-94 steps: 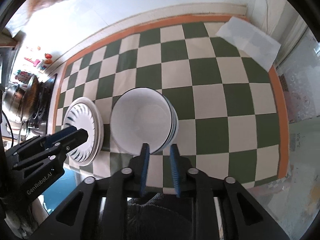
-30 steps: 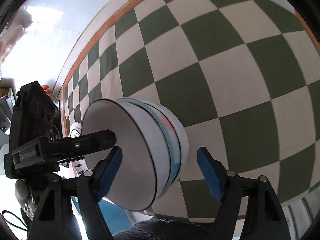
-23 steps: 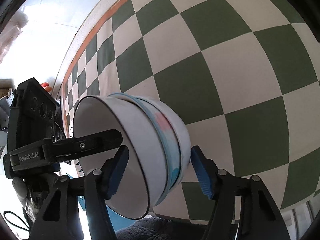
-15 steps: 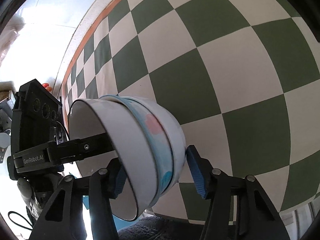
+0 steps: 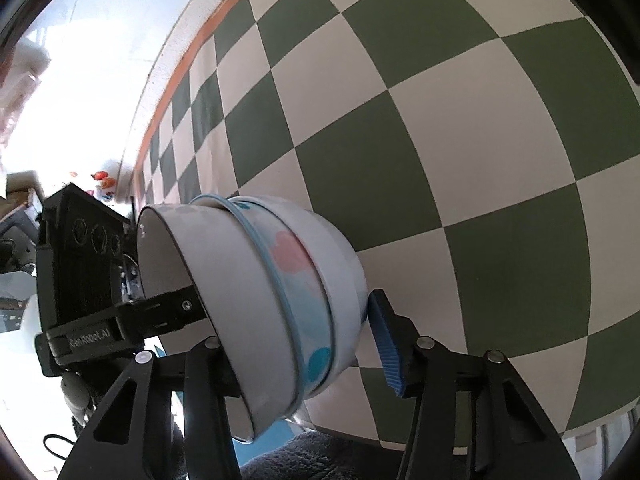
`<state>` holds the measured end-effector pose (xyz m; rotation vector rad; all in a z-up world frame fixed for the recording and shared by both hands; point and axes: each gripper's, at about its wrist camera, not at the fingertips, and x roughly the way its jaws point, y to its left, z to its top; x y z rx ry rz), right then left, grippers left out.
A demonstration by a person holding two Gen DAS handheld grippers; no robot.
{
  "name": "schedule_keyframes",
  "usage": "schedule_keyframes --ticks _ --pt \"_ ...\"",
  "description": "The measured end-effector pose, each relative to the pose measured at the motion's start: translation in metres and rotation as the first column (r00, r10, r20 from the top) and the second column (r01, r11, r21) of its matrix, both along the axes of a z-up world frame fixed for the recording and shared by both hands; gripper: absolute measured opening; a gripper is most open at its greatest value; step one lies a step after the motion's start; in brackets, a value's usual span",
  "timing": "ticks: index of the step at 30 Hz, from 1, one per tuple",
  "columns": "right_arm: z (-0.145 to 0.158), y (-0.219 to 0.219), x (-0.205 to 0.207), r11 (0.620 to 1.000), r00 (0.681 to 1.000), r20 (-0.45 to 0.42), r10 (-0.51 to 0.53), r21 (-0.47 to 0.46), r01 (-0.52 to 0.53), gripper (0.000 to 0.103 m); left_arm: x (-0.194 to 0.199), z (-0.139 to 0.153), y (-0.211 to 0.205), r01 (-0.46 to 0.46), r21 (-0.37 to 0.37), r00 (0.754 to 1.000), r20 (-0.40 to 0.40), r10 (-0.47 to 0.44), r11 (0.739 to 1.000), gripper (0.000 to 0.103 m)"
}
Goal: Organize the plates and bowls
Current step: 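Grip the bowl stack rim with both grippers and lift it, then carry the bowl stack with both grippers over the plate stack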
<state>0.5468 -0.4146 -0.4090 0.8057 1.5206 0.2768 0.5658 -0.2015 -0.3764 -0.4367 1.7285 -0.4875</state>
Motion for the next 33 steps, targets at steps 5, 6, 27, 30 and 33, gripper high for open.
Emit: schedule_keyframes --ticks 5,6,27,30,33 --pt "0.004 0.004 0.008 1.000 0.999 0.030 0.019 -0.018 -0.019 0.048 -0.004 0.007 -0.001 -0.002 0.004 0.999 0.032 0.002 1.000 0.052" --pt "0.004 0.005 0.010 1.000 0.999 0.032 0.022 -0.019 -0.022 0.048 -0.004 0.008 -0.001 -0.008 0.000 0.999 0.031 0.008 1.000 0.052" --pt "0.055 0.032 0.033 0.979 0.970 0.149 0.194 -0.094 -0.182 0.043 0.000 0.056 0.043 -0.124 0.007 0.985 0.118 0.122 0.992 0.052" --pt "0.063 0.045 0.038 0.974 0.964 0.154 0.218 -0.102 -0.204 0.042 -0.001 0.061 0.055 -0.140 0.001 0.983 0.118 0.139 0.990 0.052" --pt "0.073 0.053 0.037 0.971 0.959 0.163 0.231 -0.108 -0.215 0.042 -0.004 0.066 0.069 -0.142 0.001 0.982 0.128 0.141 0.990 0.052"
